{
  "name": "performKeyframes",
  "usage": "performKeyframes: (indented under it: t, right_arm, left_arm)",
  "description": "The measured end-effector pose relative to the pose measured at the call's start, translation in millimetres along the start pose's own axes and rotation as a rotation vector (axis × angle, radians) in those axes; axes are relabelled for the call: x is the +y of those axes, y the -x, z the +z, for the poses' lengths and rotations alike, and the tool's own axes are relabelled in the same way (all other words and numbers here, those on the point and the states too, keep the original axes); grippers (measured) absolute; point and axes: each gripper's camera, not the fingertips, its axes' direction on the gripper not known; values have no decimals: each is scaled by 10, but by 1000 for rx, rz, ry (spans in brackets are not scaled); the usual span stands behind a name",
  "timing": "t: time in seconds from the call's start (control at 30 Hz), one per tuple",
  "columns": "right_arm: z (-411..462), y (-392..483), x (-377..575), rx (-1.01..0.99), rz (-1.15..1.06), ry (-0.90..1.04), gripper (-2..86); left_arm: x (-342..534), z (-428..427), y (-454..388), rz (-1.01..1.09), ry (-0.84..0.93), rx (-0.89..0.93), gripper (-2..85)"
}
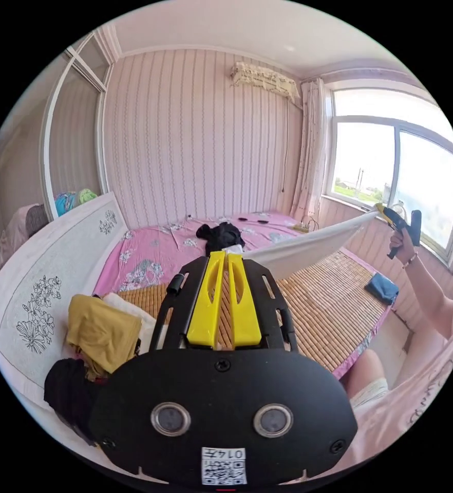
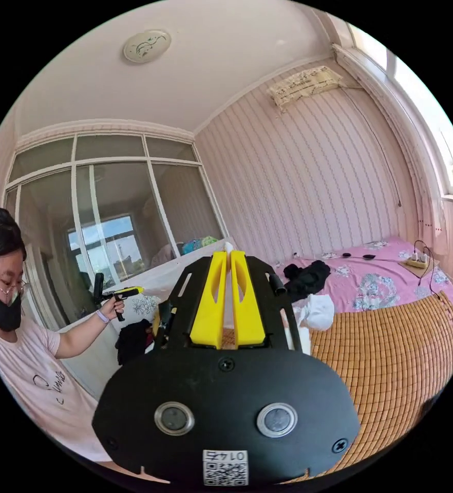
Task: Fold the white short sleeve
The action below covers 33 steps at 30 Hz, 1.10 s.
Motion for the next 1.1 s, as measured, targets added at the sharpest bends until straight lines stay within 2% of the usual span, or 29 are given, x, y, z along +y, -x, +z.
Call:
performKeyframes:
  t: [0.13,0.2,0.27,0.4,0.7,0.77,0.9,1.1]
  right_arm:
    - [125,-663,1068,125,241,163,6]
    - [192,-1057,1684,132,440,214,6]
    - [237,-1237,2055,151,544,255,6]
    - [358,-1362,2603,229,614,430,7]
    - [338,-1189,3034,256,609,761,15]
    - [378,-1119,3078,259,580,833,22]
    - [497,-1035,3027,338,482,962,63]
    - [1134,-1153,2422,395,250,884,99]
  left_arm:
    - [796,1065,-117,-54,262,132,-8]
    - [1130,1491,-186,-73,377,148,-8]
    - [1438,1850,-284,-53,488,122,-8]
    - [2056,2403,-507,-38,674,102,-7]
    - [2721,2686,-976,22,924,266,0]
    - [2781,2703,-1003,10,934,291,9]
    - [2800,2767,-910,-5,978,246,48]
    - [2317,3032,-417,53,883,76,47]
